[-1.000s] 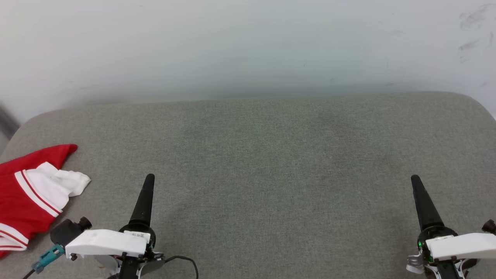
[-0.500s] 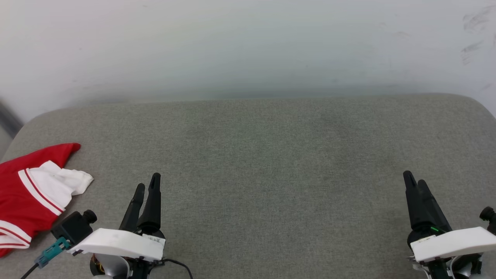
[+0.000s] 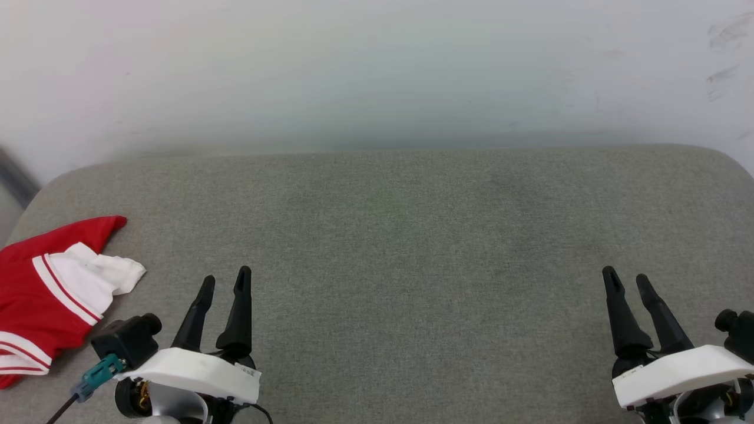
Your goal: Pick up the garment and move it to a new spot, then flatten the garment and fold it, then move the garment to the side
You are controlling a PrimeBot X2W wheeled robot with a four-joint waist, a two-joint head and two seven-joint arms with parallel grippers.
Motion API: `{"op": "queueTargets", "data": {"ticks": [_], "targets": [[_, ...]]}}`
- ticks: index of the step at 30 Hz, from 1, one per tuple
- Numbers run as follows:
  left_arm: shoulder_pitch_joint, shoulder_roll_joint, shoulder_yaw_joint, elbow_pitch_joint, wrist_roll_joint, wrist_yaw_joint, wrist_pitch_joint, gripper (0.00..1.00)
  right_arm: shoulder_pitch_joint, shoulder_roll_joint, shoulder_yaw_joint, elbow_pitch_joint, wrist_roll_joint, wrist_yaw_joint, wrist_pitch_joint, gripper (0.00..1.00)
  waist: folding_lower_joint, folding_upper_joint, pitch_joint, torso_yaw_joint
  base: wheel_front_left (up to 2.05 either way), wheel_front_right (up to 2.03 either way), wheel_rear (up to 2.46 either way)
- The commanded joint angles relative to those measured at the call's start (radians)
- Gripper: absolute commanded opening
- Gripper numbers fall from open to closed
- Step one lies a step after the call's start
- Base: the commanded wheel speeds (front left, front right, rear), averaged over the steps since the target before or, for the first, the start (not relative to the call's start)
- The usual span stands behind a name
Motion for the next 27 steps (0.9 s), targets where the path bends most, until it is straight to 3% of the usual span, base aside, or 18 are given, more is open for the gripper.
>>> {"op": "queueTargets", "data": {"ticks": [1, 27], "targets": [[-0.002, 0.011, -0.006, -0.015, 0.03, 0.003, -0.01, 1.0, 0.003, -0.005, 0.0, -0.018, -0.027, 0.0, 0.001, 1.0, 0.0, -0.0001, 0.0, 0.0, 0.0, 0.0, 0.0], [0.006, 0.046, -0.055, 0.007, 0.295, 0.037, -0.077, 1.0, 0.031, 0.005, -0.002, -0.058, -0.313, 0.0, 0.014, 1.0, 0.0, -0.0001, -0.004, 0.008, 0.0, 0.0, 0.0]]}}
